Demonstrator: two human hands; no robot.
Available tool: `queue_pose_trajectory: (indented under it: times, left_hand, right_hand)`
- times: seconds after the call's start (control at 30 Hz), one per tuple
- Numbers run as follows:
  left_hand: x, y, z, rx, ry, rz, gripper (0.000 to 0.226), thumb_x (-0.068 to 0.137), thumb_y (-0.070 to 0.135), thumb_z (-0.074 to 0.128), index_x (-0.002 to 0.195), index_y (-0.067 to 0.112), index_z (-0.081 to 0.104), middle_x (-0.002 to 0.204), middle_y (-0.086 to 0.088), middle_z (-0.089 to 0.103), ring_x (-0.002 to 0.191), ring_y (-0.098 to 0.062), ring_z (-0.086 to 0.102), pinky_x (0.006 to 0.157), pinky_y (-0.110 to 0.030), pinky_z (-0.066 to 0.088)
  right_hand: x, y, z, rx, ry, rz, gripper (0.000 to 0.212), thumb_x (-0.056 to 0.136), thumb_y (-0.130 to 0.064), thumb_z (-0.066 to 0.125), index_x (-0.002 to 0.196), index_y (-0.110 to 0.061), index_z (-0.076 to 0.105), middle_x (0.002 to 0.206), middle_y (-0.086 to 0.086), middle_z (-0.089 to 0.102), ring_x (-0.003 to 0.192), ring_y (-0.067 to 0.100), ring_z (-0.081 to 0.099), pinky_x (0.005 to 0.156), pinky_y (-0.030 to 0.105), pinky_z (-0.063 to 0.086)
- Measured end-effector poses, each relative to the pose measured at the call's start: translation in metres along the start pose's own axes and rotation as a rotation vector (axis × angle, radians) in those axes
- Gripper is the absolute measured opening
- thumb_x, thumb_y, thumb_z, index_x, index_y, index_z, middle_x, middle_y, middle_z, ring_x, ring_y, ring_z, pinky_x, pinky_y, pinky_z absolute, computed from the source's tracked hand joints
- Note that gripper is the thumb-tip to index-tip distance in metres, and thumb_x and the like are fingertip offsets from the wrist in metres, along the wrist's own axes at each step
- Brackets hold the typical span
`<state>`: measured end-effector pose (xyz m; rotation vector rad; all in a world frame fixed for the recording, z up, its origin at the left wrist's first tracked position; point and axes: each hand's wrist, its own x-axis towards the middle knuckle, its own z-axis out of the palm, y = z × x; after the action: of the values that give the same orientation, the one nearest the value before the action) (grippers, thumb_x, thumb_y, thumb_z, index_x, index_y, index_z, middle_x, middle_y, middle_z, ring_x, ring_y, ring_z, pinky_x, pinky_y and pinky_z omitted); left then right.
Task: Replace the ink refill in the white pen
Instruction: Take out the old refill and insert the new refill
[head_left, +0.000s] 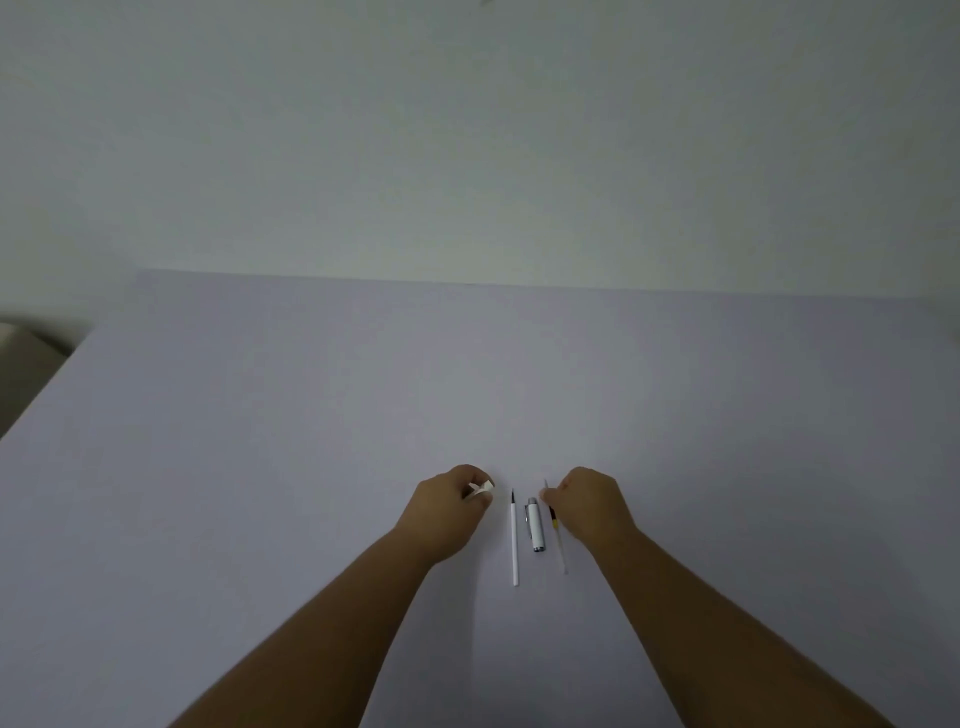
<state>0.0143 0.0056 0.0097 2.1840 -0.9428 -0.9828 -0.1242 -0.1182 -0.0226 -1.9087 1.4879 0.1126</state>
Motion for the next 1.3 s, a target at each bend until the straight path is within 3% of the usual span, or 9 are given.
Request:
queue_pose_trajectory:
  times: [0.17,0.27,0.6,0.7,0.8,0.9,1.0,1.1,1.3]
  left_hand:
    - [-0.002,-0.005,-0.002,0.003,0.018,0.003,0.019,0.091,0.030,0.052,0.105,0.025,0.063,0.090,0.008,0.060,0.070,-0.002,0.053,0.055,-0.013,0.039]
    - [-0.003,-0.011,-0.004,0.015,0.040,0.003,0.020,0.091,0.030,0.052,0.107,0.025,0.063,0.091,0.009,0.058,0.072,0.000,0.051,0.057,-0.010,0.037]
    - [-0.012,-0.033,-0.017,0.022,0.053,-0.040,0.020,0.091,0.030,0.052,0.108,0.025,0.063,0.092,0.010,0.058,0.080,-0.007,0.054,0.057,-0.009,0.036]
    - [-0.013,-0.036,-0.019,0.007,0.045,-0.049,0.019,0.091,0.031,0.053,0.107,0.026,0.063,0.094,0.010,0.059,0.079,-0.004,0.054,0.057,-0.009,0.037]
    - [-0.014,-0.037,-0.022,0.028,0.037,-0.043,0.020,0.090,0.031,0.053,0.107,0.027,0.063,0.094,0.010,0.059,0.080,-0.004,0.053,0.057,-0.009,0.036]
    - [-0.015,-0.037,-0.025,0.051,0.033,-0.039,0.020,0.090,0.030,0.054,0.107,0.026,0.063,0.095,0.009,0.058,0.084,-0.008,0.054,0.059,-0.009,0.036]
    - [-0.017,-0.035,-0.027,0.083,0.020,-0.036,0.022,0.090,0.028,0.055,0.110,0.024,0.063,0.103,0.004,0.062,0.087,-0.009,0.053,0.062,-0.013,0.038]
    - [-0.018,-0.033,-0.027,0.117,0.011,-0.042,0.022,0.090,0.026,0.055,0.111,0.023,0.063,0.106,0.001,0.063,0.087,-0.011,0.054,0.071,-0.020,0.040]
    - [-0.021,-0.023,-0.022,0.139,0.006,-0.022,0.019,0.090,0.024,0.055,0.106,0.023,0.064,0.094,0.005,0.057,0.074,-0.010,0.053,0.054,-0.013,0.038]
  right_hand:
    - [-0.002,-0.023,0.004,-0.119,0.054,-0.103,0.014,0.081,-0.030,0.055,0.076,-0.019,0.061,0.090,0.004,0.068,0.085,0.025,0.064,0.067,0.031,0.047]
    - [0.001,-0.040,0.014,-0.286,0.031,-0.134,0.021,0.082,-0.030,0.052,0.088,-0.015,0.066,0.095,0.004,0.068,0.086,0.025,0.064,0.064,0.028,0.042]
    - [0.005,-0.067,0.031,-0.379,-0.019,0.044,0.017,0.078,-0.009,0.055,0.089,-0.011,0.068,0.100,0.006,0.070,0.092,0.024,0.067,0.072,0.030,0.051]
    - [0.000,-0.071,0.030,-0.351,-0.026,0.037,0.011,0.079,-0.011,0.054,0.079,-0.015,0.064,0.093,0.004,0.069,0.092,0.024,0.067,0.070,0.029,0.049]
    - [-0.004,-0.073,0.025,-0.263,-0.013,0.009,0.025,0.079,-0.019,0.053,0.056,-0.016,0.043,0.064,-0.001,0.052,0.071,0.022,0.061,0.060,0.025,0.042]
    - [-0.010,-0.074,0.011,-0.091,0.003,0.002,0.028,0.076,-0.027,0.053,0.054,-0.016,0.041,0.056,-0.002,0.045,0.051,0.016,0.045,0.048,0.021,0.031]
    - [-0.013,-0.069,-0.002,0.127,0.005,-0.004,0.028,0.076,-0.024,0.053,0.053,-0.010,0.045,0.054,0.002,0.044,0.050,0.020,0.043,0.050,0.024,0.034]
    - [-0.018,-0.060,-0.012,0.390,0.035,0.039,0.029,0.077,-0.020,0.054,0.050,-0.011,0.058,0.056,0.004,0.056,0.057,0.023,0.052,0.060,0.029,0.041]
    - [-0.028,-0.046,-0.017,0.747,0.064,0.179,0.026,0.078,-0.016,0.053,0.053,-0.015,0.059,0.059,-0.007,0.065,0.049,0.015,0.051,0.049,0.024,0.036]
